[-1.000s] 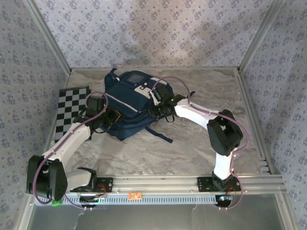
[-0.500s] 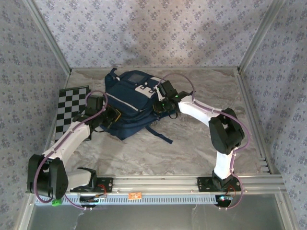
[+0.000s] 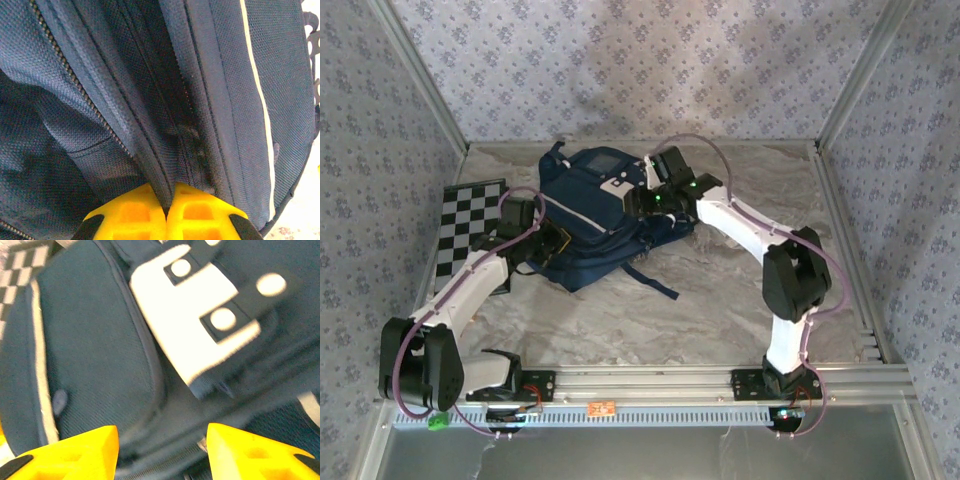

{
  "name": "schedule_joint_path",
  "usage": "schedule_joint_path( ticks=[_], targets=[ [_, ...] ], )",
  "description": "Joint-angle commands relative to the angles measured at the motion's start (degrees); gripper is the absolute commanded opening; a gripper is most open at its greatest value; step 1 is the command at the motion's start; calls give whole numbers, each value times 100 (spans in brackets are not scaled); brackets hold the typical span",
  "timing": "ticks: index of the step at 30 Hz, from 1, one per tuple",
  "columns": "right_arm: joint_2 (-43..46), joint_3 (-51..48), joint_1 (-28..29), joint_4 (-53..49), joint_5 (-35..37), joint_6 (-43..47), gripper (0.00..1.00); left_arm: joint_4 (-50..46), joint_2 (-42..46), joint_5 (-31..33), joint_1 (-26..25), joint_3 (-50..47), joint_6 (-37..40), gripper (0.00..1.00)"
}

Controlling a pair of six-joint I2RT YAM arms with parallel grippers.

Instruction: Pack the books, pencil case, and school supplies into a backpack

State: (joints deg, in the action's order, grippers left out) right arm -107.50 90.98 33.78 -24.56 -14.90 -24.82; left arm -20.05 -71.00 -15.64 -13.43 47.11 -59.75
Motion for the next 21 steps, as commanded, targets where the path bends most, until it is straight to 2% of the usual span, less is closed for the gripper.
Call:
schedule_joint_path(
  ticks=[1, 6, 9, 11, 14, 21],
  targets=[
    [-436, 501, -9, -153, -256, -226, 53, -13, 7, 39, 60, 277, 282, 2],
    [-969, 1108, 16, -477, -475, -182, 53, -71, -28, 13, 60, 336, 466, 3],
    [-1195, 1380, 79, -680, -594, -95, 47, -43, -59, 101, 60, 350, 555, 4],
    [-1218, 1381, 133, -716, -576, -68, 38, -30, -126, 132, 69, 386, 633, 4],
    [-1173, 1318, 214, -714, -668, -67, 31, 22, -235, 198, 108, 453, 770, 5],
    [-866, 986, 405, -451, -716, -216, 1, 49, -547, 344, 274, 786, 1226, 9]
  ],
)
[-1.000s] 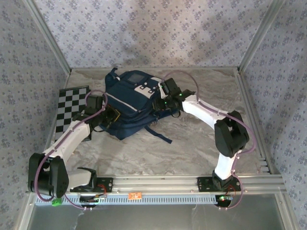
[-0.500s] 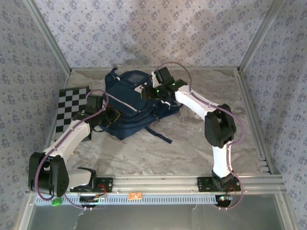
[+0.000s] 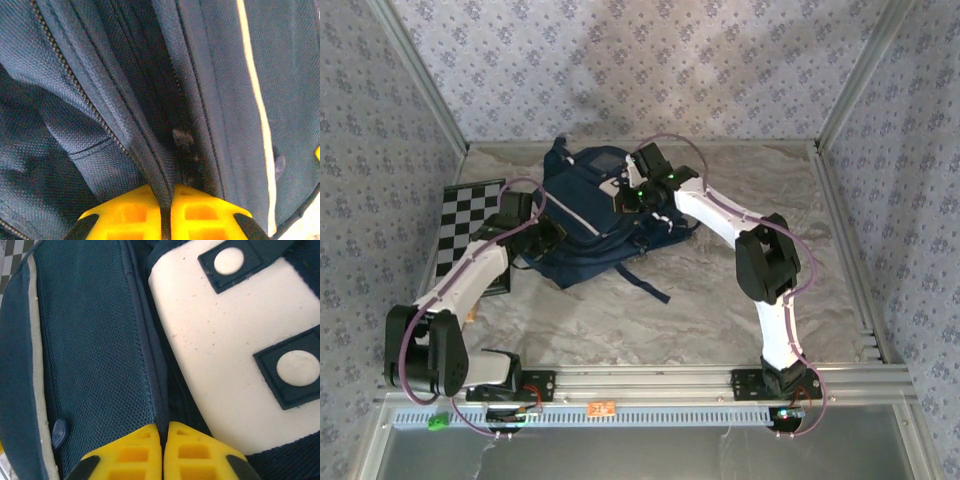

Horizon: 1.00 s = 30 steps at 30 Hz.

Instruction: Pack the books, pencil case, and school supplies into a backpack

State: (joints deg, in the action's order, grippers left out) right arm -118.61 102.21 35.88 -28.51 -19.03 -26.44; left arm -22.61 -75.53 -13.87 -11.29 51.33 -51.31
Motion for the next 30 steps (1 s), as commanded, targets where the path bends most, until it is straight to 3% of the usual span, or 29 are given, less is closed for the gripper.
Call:
schedule_joint_path(
  ticks=[1, 3, 9, 14, 24, 30],
  targets=[
    [299, -181, 213, 41, -297, -118, 0, 284, -111, 207, 89, 402, 452, 10],
    [387, -286, 231, 231, -238, -291, 0, 251, -66, 398, 105, 395, 575, 14],
    [679, -685, 293, 881, -122, -974, 0, -107, 254, 614, 113, 337, 904, 40],
    [895, -1086, 302, 1370, 223, -1493, 0, -484, 782, 1033, -79, 102, 929, 55],
    [1094, -1473, 359, 1786, 538, -1933, 0, -914, 1152, 2438, -1854, 138, 482, 76],
    [1103, -1520, 433, 1841, 631, -2040, 0, -834, 867, 3058, -2580, 309, 0, 86]
  ],
)
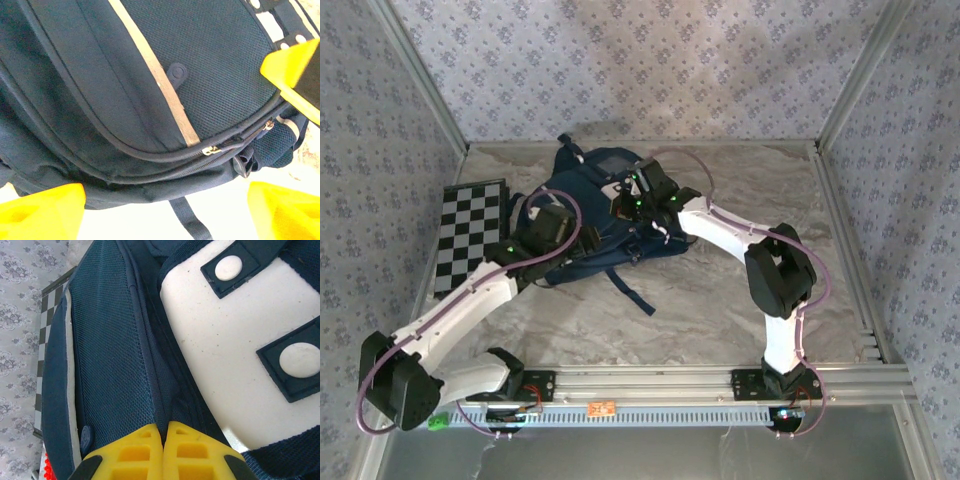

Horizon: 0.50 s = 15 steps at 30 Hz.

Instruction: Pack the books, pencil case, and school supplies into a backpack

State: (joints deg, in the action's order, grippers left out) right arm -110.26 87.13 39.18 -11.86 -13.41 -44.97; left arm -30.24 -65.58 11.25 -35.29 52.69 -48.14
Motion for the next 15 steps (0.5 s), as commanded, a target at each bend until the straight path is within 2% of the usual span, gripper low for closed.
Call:
schedule_joint_path(
  ticks=[1, 6, 10, 15],
  targets=[
    [268, -21, 120, 205, 79, -192, 0, -61, -180, 611, -243, 200, -423, 87],
    [224, 28, 152, 221, 97, -213, 0, 96, -498, 1077, -602, 318, -747, 90],
    [274, -10, 150, 325, 89, -299, 0, -58, -857, 1265, -696, 537, -1015, 94],
    [301, -62, 132, 403, 62, -429, 0, 182, -1230, 1409, -785, 663, -1196, 100]
  ],
)
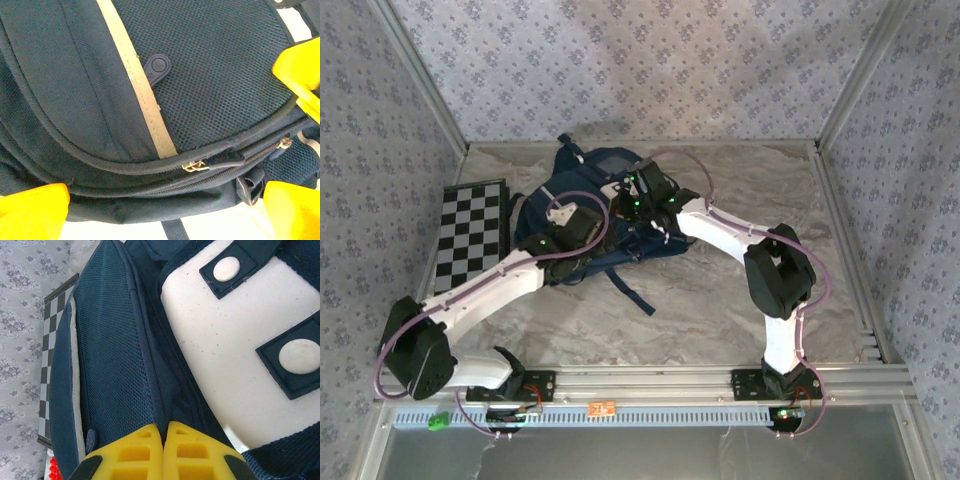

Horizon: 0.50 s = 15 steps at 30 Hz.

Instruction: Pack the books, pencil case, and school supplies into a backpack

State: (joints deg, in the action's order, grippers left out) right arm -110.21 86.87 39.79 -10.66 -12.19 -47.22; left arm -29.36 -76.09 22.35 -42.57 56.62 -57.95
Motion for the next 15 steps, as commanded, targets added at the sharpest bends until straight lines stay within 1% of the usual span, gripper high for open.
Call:
schedule_joint_path(
  ticks=[1, 6, 8, 11, 15],
  targets=[
    [292, -62, 56, 337, -87, -238, 0, -11, -274, 342, -58, 354, -259, 100],
    [272, -57, 29, 407, -136, -305, 0, -427, -685, 599, -53, 730, -552, 100],
    [270, -65, 38, 428, -136, -317, 0, -423, -784, 665, -38, 752, -626, 100],
    [245, -64, 24, 453, -135, -330, 0, -382, -914, 523, 9, 786, -755, 100],
    [212, -74, -14, 520, -148, -375, 0, -501, -963, 707, 2, 752, -963, 100]
  ],
)
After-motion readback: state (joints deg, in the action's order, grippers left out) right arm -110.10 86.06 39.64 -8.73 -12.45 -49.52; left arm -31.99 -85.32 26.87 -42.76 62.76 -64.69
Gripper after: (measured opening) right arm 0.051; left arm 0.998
